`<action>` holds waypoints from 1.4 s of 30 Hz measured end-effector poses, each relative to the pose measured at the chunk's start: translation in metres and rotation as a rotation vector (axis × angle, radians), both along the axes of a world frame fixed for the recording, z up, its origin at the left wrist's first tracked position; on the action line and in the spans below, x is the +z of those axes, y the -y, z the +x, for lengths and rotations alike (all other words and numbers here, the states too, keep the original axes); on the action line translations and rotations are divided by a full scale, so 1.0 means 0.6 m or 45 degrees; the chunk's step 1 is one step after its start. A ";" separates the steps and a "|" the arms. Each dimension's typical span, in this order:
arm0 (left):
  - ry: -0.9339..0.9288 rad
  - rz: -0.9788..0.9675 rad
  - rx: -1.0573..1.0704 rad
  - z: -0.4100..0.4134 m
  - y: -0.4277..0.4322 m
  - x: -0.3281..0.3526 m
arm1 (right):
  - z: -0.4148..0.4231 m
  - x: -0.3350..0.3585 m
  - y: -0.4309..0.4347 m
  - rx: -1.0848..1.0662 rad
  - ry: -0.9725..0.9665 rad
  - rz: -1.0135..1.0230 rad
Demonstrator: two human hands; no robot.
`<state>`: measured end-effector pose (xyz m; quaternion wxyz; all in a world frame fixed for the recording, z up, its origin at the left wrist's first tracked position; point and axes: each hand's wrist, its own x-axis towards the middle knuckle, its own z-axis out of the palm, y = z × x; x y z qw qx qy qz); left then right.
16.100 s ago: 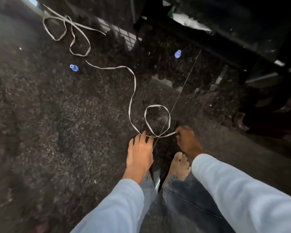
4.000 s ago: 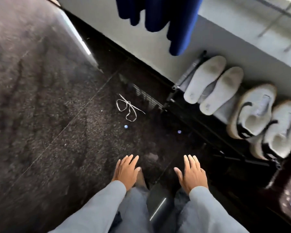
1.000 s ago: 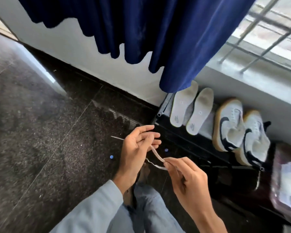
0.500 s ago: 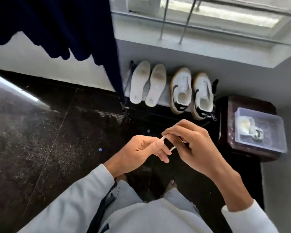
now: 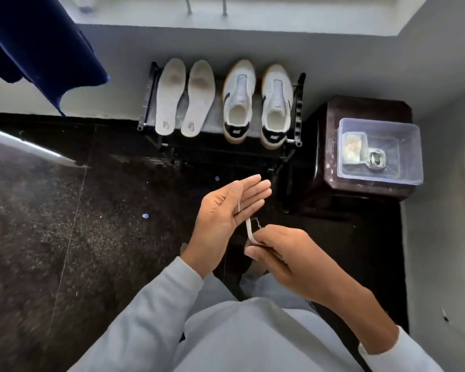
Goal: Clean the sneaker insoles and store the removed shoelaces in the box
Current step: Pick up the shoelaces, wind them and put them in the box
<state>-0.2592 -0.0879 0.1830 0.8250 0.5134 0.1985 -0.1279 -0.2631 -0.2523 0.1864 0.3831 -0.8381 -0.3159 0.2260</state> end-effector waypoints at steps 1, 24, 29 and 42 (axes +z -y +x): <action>-0.009 0.092 -0.050 -0.003 0.013 -0.006 | 0.000 0.011 0.013 -0.001 0.013 0.013; -0.060 0.387 -0.275 -0.034 0.081 -0.011 | -0.025 0.024 0.077 -0.116 -0.196 0.034; -0.062 0.235 -0.469 -0.054 0.079 -0.002 | 0.054 0.024 0.070 -0.466 -0.087 0.168; -0.063 0.319 -0.335 -0.045 0.059 -0.008 | -0.050 0.017 0.044 -0.211 -0.372 -0.023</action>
